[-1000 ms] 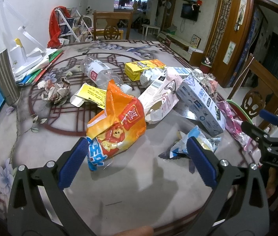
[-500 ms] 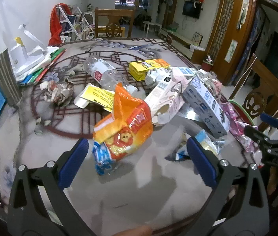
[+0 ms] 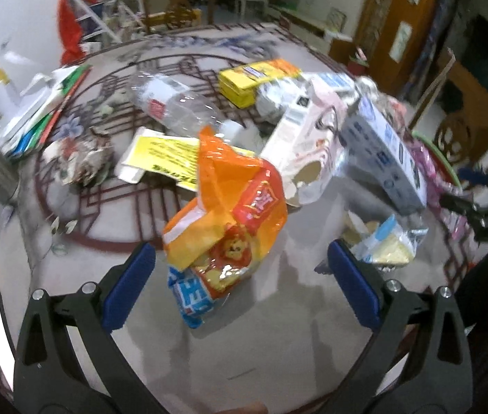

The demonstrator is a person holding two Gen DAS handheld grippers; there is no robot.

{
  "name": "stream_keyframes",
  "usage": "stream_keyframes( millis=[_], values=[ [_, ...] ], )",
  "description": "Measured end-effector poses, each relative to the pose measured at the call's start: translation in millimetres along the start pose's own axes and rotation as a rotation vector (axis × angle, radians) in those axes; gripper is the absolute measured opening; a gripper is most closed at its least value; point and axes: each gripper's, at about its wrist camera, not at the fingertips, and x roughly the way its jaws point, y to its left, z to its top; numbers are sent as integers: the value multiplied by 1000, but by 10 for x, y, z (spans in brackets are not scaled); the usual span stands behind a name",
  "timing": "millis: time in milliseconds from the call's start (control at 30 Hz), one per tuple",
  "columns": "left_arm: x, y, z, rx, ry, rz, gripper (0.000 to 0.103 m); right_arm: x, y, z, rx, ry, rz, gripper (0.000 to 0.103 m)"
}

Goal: Collect trash
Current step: 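Grasp the orange snack bag with the left gripper while the right gripper grasps the pink candy wrapper, then carry the orange bag with the left gripper while the right gripper carries the pink wrapper into the red bin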

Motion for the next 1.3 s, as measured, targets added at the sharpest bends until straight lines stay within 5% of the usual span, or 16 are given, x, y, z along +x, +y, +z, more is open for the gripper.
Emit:
stream_keyframes(
  millis=[233, 500, 633, 733, 900, 1033, 1300],
  values=[
    [242, 3, 92, 76, 71, 36, 98, 251, -133, 16, 1, 67, 14, 96],
    [368, 92, 88, 47, 70, 20, 98, 144, -176, -4, -42, 35, 26, 91],
    [472, 82, 96, 46, 87, 15, 98, 293, -290, -49, -5, 101, 40, 90],
    [534, 68, 95, 49, 97, 11, 98, 444, -355, -52, 26, 149, 69, 74],
    [605, 81, 66, 40, 104, 12, 90, 461, -310, -29, 7, 139, 37, 63],
    [593, 56, 48, 49, 88, 29, 83, 451, -264, -12, -17, 125, 10, 31],
    [467, -11, -3, 54, 71, 36, 77, 397, -193, -49, -13, 118, 38, 27]
  ],
)
